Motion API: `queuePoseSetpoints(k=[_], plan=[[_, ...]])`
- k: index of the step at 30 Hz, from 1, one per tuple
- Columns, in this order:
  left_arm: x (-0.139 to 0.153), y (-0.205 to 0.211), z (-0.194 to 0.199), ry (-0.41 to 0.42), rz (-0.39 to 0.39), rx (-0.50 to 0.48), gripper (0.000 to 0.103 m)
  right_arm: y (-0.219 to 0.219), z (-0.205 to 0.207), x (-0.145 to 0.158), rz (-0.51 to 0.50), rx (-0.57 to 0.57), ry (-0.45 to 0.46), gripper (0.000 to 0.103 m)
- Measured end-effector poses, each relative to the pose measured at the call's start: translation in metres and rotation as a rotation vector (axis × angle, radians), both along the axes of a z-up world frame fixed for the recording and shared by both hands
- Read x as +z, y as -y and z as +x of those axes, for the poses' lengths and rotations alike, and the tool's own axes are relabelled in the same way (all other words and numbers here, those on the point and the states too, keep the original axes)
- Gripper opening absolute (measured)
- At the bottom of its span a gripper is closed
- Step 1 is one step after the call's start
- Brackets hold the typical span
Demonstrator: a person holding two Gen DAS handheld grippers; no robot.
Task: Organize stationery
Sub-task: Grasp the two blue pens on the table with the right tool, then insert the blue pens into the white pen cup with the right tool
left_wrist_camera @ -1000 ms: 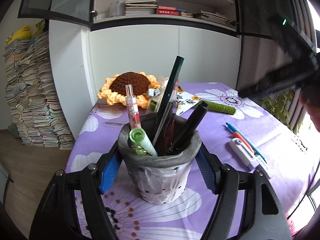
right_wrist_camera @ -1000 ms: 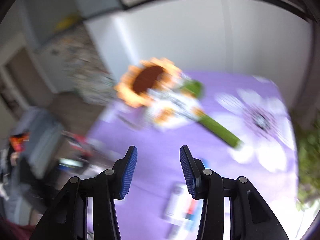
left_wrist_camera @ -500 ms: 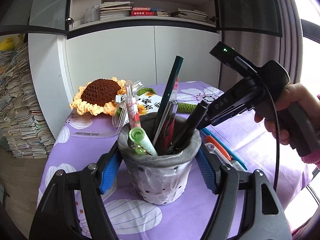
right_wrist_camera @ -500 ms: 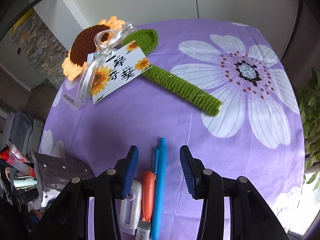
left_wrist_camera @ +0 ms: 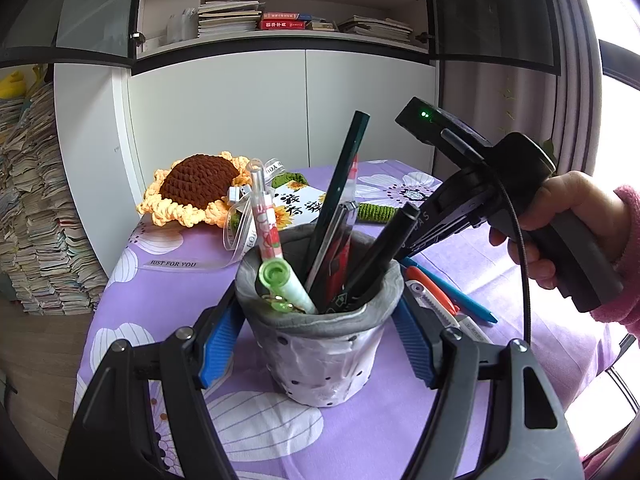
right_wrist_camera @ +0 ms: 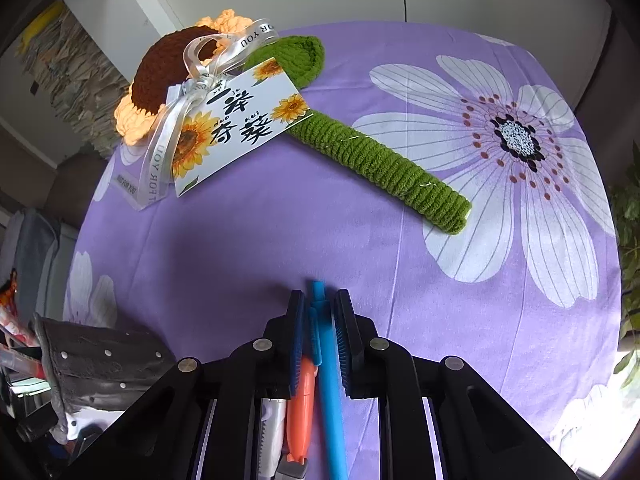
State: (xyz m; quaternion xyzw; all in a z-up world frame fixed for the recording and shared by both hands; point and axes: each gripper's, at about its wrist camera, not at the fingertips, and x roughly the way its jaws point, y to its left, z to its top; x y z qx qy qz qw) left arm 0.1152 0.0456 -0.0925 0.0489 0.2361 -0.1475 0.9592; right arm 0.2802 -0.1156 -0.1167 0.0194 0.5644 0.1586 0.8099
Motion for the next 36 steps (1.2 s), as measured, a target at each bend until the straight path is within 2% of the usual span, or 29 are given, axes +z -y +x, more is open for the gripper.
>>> queuePoseSetpoints(k=[1,5,10,19,24,28,36], plan=[[0.0,0.0,0.0,0.0,0.0,0.0,0.071,-0.002,0.0,0.0,-0.008,0.004,0.002,0.012],[0.0,0.0,0.0,0.001,0.0,-0.001,0.072,0.002,-0.008,0.013,0.014,0.0,0.058,0.012],[0.0,0.0,0.0,-0.002,0.0,-0.003,0.072,0.009,-0.037,0.055,0.107,0.033,0.179,0.012],[-0.001,0.002,0.0,-0.003,0.008,0.001,0.071,0.006,-0.1,0.14,0.208,0.123,0.46,0.011],[-0.001,0.002,0.0,-0.005,0.01,0.004,0.071,-0.007,-0.133,0.182,0.275,0.192,0.661,0.011],[0.0,0.001,0.0,-0.008,0.006,0.004,0.071,-0.023,-0.143,0.19,0.304,0.225,0.761,0.011],[0.0,0.0,0.0,-0.007,0.004,-0.005,0.071,-0.043,-0.125,0.16,0.337,0.236,0.733,0.011]])
